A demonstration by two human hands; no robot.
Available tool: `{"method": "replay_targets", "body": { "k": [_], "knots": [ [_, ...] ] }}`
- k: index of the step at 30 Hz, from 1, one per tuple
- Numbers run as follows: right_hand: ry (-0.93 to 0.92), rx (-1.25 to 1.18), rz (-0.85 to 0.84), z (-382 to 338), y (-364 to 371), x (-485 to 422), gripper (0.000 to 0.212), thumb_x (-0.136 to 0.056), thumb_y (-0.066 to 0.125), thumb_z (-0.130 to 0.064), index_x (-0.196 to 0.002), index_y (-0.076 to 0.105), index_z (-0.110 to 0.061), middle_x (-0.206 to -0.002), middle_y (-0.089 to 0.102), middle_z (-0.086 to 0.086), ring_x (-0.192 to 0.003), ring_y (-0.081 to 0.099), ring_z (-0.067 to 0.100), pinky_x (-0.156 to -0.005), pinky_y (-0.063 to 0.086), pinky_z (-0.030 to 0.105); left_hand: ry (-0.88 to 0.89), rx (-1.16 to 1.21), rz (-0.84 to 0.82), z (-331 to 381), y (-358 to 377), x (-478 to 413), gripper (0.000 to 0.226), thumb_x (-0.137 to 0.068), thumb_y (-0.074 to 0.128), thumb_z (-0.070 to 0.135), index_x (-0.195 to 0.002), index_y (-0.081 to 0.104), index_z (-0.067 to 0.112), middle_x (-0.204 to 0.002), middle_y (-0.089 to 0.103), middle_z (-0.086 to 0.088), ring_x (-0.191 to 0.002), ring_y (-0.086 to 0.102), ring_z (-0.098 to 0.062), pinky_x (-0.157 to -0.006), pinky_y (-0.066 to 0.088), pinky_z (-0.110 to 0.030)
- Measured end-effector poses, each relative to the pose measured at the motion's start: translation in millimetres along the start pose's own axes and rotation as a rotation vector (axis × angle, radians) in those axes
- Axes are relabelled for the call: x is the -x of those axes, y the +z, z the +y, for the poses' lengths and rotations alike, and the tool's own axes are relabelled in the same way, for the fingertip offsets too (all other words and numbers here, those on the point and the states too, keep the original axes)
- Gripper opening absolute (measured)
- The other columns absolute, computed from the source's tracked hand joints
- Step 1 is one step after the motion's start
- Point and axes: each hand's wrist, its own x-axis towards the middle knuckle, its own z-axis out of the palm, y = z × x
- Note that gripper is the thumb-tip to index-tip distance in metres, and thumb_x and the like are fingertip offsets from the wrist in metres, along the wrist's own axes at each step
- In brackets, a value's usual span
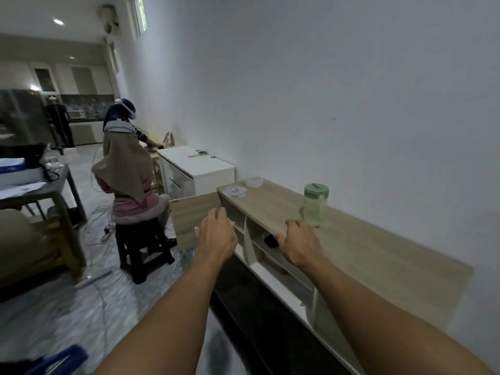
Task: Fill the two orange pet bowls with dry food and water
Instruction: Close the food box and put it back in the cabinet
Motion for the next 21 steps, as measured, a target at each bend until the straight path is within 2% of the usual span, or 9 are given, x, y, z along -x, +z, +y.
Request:
{"method": "replay_targets", "body": {
  "k": [10,16,21],
  "knots": [
    [-0.045,-0.033,-0.032,-60,81,-233,0.048,-0.098,0.047,-0.043,-0.133,0.048,-0.01,-0.138,0.048,0.014,-0.124,0.047,0.037,-0.102,0.043,0.044,-0.046,-0.04,-0.043,-67,56,-210,0.051,-0.101,0.04,0.028,-0.148,0.033,0.011,-0.154,0.031,-0.011,-0.14,0.034,-0.03,-0.113,0.029,-0.052],
    [-0.037,-0.03,-0.083,-89,136,-334,0.05,-0.098,0.047,-0.044,-0.135,0.048,-0.01,-0.139,0.047,0.013,-0.126,0.045,0.036,-0.102,0.043,0.043,-0.106,-0.098,-0.105,-118,89,-309,0.049,-0.101,0.039,0.029,-0.147,0.033,0.013,-0.153,0.033,-0.009,-0.137,0.038,-0.03,-0.113,0.031,-0.049],
    [-0.002,0.003,-0.092,-115,186,-421,0.047,-0.098,0.047,-0.044,-0.132,0.048,-0.012,-0.137,0.048,0.012,-0.123,0.048,0.033,-0.099,0.044,0.043,-0.053,-0.078,-0.124,-165,120,-407,0.041,-0.1,0.04,0.029,-0.138,0.042,0.014,-0.141,0.044,-0.008,-0.126,0.047,-0.029,-0.107,0.037,-0.048]
  ]
}}
